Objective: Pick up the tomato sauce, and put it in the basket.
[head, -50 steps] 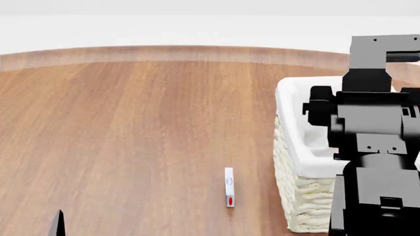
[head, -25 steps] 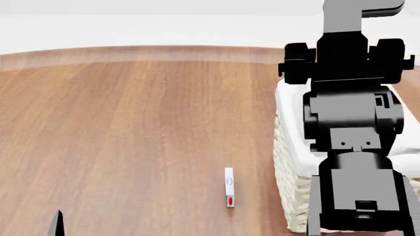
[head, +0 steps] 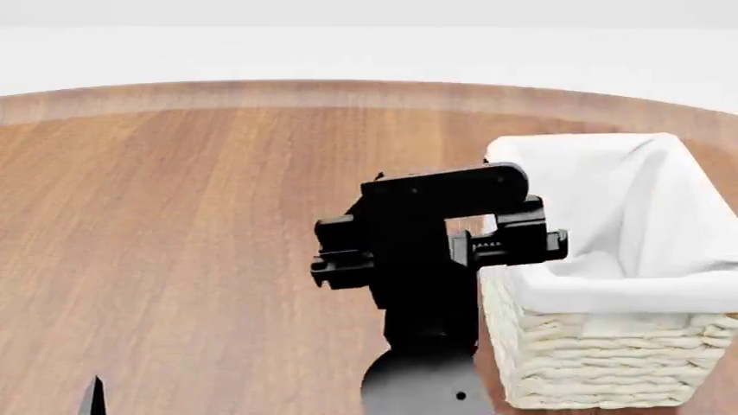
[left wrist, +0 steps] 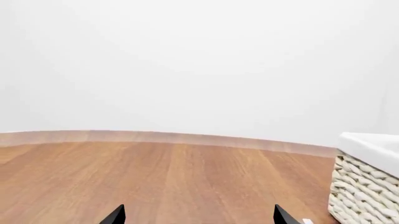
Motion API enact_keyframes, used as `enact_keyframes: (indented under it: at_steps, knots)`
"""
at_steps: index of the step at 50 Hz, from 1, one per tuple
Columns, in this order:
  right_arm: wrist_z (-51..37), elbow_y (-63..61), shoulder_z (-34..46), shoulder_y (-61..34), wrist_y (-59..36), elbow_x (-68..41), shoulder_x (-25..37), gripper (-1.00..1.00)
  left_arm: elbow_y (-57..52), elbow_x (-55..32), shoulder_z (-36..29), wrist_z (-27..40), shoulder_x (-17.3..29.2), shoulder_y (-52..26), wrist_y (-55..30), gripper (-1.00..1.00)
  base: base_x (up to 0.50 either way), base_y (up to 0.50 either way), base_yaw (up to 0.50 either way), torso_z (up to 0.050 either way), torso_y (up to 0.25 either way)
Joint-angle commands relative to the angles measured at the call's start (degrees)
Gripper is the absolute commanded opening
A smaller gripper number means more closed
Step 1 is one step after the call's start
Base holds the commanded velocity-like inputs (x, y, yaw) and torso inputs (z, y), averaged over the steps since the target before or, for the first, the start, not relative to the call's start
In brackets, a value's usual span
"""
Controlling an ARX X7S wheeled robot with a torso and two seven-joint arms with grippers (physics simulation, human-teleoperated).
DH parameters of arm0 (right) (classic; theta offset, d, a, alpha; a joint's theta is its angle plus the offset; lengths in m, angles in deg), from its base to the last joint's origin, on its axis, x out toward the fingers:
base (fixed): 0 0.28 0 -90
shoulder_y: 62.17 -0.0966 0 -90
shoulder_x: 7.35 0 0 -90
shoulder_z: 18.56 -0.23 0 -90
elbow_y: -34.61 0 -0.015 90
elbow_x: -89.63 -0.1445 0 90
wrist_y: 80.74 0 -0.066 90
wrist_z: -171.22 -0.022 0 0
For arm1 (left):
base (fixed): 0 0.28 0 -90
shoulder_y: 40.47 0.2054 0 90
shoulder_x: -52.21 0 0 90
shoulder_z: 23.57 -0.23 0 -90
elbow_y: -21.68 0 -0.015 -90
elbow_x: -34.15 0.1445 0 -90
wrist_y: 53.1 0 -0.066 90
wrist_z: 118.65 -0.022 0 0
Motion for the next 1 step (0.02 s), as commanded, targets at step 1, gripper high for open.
enact_keyframes:
  at_steps: [1]
  knots:
    - [-4.59, -15.17, 7.11, 19.62, 7.01, -1.42, 0.31, 1.0, 0.02, -0.34, 0.37, 0.14, 0.32, 0.4, 0.46, 1.0, 0.0, 0.0, 0.0, 0.0, 0.0]
